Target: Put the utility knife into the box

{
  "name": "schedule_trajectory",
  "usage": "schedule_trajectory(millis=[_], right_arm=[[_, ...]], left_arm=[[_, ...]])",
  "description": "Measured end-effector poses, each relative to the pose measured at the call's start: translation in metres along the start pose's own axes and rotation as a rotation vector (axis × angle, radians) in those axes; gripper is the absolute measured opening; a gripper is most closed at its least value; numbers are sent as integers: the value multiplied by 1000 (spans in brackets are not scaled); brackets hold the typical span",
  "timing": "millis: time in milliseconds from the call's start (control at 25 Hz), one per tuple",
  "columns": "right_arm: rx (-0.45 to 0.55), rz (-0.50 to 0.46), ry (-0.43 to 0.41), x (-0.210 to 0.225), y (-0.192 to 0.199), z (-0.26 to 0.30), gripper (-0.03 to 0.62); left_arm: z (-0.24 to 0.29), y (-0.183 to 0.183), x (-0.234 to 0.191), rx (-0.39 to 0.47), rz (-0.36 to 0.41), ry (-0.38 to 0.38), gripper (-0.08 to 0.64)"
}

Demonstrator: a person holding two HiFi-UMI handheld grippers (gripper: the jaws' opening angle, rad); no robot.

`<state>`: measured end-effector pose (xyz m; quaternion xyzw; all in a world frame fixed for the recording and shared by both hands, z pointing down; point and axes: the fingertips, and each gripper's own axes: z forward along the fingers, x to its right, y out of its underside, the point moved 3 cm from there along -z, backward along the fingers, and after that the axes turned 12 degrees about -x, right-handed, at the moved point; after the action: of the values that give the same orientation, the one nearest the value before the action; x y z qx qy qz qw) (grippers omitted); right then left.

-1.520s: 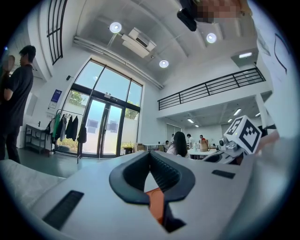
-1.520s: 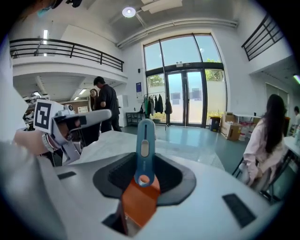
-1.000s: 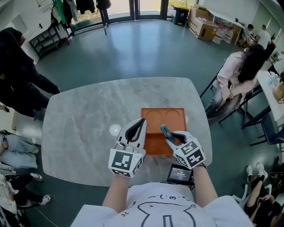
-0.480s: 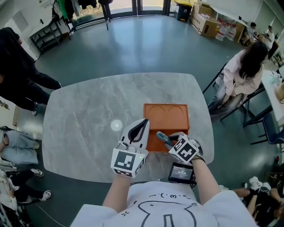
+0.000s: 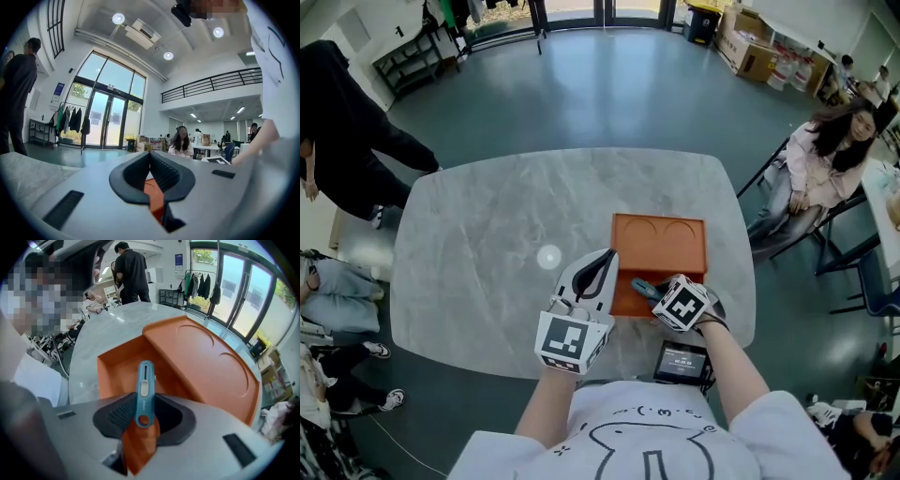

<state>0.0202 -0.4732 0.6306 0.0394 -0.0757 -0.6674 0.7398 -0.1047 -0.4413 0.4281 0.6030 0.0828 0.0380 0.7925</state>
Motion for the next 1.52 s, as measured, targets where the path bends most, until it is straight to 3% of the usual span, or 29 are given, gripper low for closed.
schedule_trajectory(millis=[480,840,1160,1520], right_arm=[[-58,-4,16,8,-3,17,133],[15,45,12,7,-2,3,181],[241,161,74,0,0,-44,190],[502,269,52,-15,14,-111,182]], left_arm=[[-7,6,-9,-10,-11,-44,15],[-8,5,0,-2,-5,-38,15],[-14,2,17,5,19,-33,15],[-32,-9,45,38,34,-60,15]])
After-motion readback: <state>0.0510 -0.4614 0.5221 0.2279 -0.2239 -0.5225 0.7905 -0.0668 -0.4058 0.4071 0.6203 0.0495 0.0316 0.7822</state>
